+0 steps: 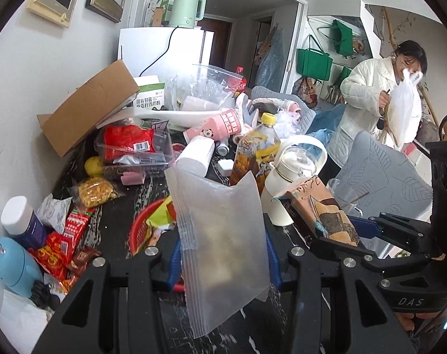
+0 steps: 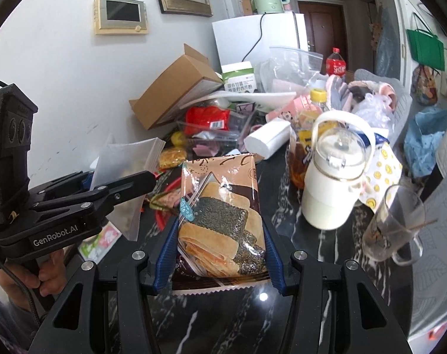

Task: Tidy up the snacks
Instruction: 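Carry the zip bag and seaweed packet over the red basket with both grippers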

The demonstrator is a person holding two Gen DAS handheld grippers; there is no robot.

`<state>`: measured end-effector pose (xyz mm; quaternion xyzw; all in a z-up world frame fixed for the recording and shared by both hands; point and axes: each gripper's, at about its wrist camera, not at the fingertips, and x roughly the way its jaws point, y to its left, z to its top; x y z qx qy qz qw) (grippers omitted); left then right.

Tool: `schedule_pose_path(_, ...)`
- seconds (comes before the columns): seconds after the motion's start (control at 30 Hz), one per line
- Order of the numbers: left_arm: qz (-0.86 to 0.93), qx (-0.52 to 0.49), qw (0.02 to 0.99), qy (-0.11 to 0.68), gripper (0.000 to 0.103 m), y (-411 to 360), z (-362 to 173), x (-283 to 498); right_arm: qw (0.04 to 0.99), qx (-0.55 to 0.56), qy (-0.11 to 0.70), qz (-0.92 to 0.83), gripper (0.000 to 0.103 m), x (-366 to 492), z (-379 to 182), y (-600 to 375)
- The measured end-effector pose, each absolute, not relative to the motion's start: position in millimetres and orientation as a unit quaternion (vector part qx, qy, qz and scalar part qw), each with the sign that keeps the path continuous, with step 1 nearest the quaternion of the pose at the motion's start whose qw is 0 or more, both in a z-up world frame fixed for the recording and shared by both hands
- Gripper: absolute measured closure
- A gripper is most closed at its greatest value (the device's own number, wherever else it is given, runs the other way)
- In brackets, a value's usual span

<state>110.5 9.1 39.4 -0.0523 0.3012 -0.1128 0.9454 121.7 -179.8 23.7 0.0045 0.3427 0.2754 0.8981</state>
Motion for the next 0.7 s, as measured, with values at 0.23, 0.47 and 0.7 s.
schedule_pose_path(0.23,-0.099,-0.042,0.949,0.297,0.059,16,38,138,0.898,-0.002,0.339,0.281,0.05,151,26,-169)
schedule_pose_path(0.47,-0.086,-0.044,0.944,0.314,0.059,29,20,172,0.893,-0.007,0.343,0.291,0.05,180,17,-151)
schedule_pose_path(0.7,-0.066,-0.042,0.937,0.341,0.059,44,-2,200,0.888,-0.01,0.354,0.293,0.05,206,1,-135)
